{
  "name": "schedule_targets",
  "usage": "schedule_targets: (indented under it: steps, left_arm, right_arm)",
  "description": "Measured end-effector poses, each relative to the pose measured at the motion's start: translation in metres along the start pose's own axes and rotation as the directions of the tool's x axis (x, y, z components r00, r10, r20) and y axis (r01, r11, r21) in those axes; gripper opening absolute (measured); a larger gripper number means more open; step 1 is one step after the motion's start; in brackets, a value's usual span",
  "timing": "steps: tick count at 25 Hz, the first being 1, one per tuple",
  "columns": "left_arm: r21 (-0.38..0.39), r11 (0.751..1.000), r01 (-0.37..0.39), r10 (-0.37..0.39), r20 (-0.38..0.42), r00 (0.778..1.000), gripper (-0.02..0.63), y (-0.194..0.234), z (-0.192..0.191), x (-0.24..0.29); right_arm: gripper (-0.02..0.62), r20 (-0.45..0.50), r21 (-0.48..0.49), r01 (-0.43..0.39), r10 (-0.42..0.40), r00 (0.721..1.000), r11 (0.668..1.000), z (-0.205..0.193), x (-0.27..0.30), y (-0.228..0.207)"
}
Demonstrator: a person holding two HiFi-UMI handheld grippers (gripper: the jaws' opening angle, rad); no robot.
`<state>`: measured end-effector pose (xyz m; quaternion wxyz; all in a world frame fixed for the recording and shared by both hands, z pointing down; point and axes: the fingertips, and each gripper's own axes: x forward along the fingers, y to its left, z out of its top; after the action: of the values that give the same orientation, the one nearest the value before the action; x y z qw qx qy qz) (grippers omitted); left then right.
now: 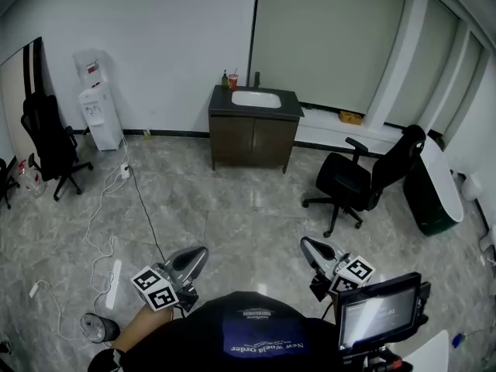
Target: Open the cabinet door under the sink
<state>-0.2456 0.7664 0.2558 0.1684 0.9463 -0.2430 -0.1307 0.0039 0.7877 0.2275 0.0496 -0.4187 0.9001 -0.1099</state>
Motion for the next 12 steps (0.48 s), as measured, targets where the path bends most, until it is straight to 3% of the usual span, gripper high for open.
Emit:
schedule_targets:
  steps: [12]
  left_arm:
    - [-0.016,0.998,-0.056,0.056,-0.018,0.998,0.000,0.056,0.024,-0.054]
  right_arm:
    - [0.001,-0.030,0.018,-0.030,0.031,0.999,0.999,-0.019,0.077,0.032]
